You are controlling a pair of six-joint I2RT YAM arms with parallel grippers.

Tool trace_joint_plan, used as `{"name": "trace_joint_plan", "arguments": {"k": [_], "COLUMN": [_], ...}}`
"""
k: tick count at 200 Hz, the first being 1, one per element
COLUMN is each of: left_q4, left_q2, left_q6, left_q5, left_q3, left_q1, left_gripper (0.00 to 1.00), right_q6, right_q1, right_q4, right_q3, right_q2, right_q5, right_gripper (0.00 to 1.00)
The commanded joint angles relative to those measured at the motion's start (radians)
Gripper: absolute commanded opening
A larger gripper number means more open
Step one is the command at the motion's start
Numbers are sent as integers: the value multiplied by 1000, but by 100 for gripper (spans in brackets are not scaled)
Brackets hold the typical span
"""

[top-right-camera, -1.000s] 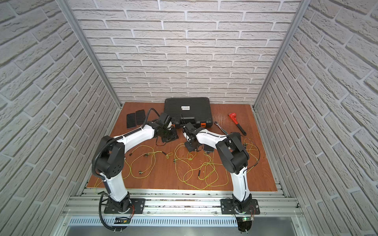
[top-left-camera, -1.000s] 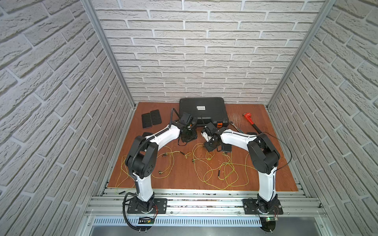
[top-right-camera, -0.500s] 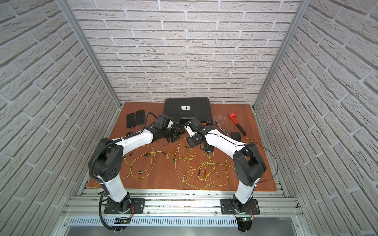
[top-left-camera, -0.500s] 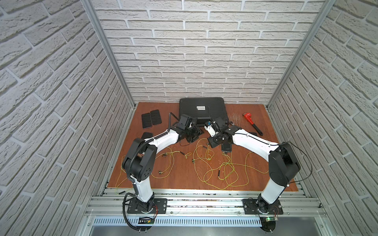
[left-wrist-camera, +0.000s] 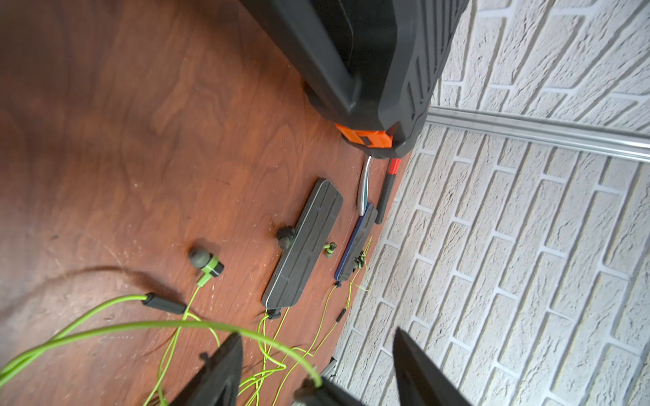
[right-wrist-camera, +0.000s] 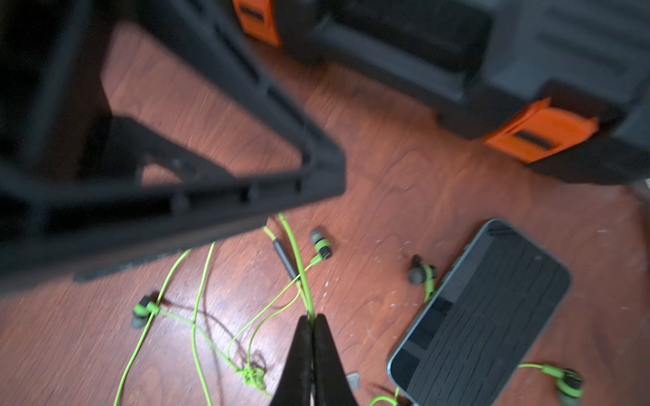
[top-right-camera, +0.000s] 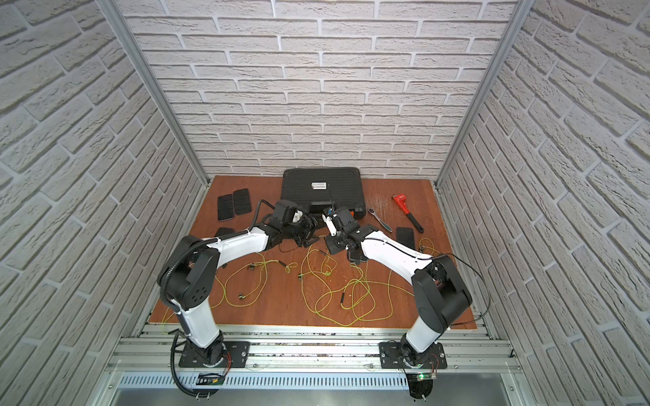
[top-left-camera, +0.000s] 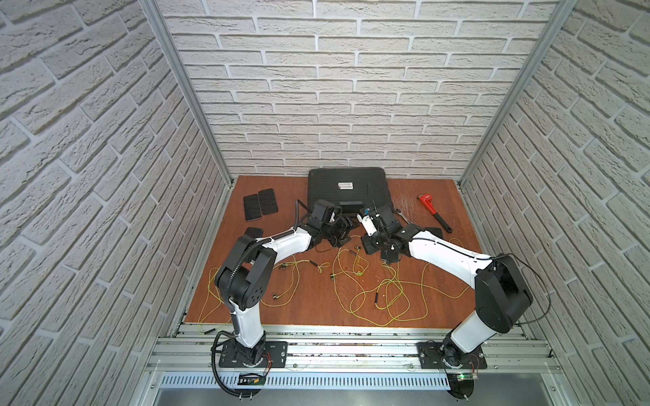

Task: Plug wired earphones into phones
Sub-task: Pick up the wired earphone from the center of the board.

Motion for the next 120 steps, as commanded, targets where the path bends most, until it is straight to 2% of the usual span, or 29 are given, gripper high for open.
{"name": "trace_joint_plan", "arguments": {"k": [1,38,57,79,100,116,120], "left_q4": [27,73,80,63,33,-30,-50], "left_q2": [-3,32,43,36,11,-1,-5], "left_q6": [-18,-53,-58,-48,-13,66,92], "left_q5": [21,21,-4,-38,-68,-71,-73], "left_q3": [4,1,-6,-7,0,35,47], "left_q1": [-9,-16,-7,5,14,19,19], "left_gripper": [71,71,65,40,11,0,0], "right_q6": [14,13,4,2,4,6,6], "right_q1": [-3,-3,-3,-15,-52,-70,-72], "right_q4": [81,103,120,131,130,122,120], "right_q3": [-24,-38,-73,-130,-163,-161,-159], "right_q2": [-53,-81,-118,-170,-194,-190,-189], "right_q5": [54,-14,-74,-104,-176,-266,-286], "right_gripper": [6,6,6,6,6,6,6]}}
